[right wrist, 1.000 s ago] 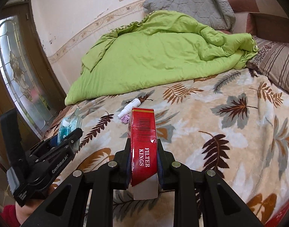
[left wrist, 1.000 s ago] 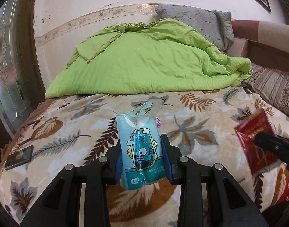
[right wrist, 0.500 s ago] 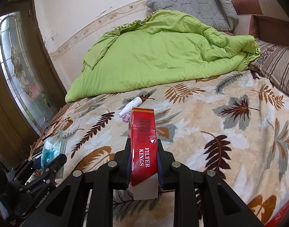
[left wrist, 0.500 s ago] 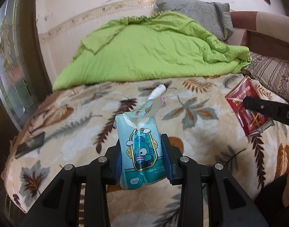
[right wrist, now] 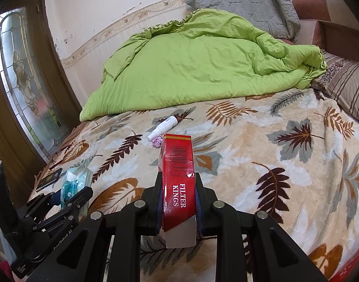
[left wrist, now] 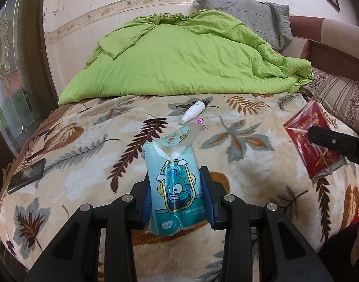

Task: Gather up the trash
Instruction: 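Lift the cigarette pack and tissue pack off the bed with both grippers, then carry both packs to the red wastebasket and release them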

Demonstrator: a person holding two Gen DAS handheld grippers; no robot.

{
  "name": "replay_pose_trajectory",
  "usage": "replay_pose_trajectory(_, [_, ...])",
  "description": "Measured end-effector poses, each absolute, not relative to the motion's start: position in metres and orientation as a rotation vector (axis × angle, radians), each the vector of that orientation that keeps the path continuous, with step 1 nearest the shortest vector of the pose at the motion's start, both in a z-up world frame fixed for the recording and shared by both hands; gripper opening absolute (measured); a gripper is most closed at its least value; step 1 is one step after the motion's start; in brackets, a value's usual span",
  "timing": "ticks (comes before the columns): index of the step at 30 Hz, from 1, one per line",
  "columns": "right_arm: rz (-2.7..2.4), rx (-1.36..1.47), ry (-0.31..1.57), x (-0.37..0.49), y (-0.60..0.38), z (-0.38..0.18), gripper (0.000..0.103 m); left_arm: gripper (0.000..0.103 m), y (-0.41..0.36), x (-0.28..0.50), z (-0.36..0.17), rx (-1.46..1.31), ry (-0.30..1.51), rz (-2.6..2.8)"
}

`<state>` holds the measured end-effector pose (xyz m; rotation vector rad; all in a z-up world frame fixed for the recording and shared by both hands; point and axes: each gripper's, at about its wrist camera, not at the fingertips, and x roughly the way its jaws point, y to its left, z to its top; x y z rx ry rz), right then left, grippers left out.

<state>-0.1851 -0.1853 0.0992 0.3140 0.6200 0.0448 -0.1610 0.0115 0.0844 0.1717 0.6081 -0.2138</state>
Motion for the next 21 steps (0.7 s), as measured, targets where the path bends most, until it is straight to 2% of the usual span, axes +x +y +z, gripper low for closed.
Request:
replay_pose_trajectory(10, [0.075, 0.36, 0.638, -0.199, -0.184, 0.097, 0.024, 0.035, 0.008, -0.167, 0.083, 0.148, 0.606, -0.281])
replay_pose_trajectory(14, [0.085, 0.423, 0.651, -0.231, -0.194, 0.092, 0.024, 0.035, -0.007, -0.18, 0.086, 0.154, 0.602, -0.363])
replay_pose_trajectory(21, [-0.015, 0.495, 0.602, -0.303, -0.244, 0.113, 0.024, 0.035, -0.041, -0.21, 0.097, 0.164, 0.601, -0.506])
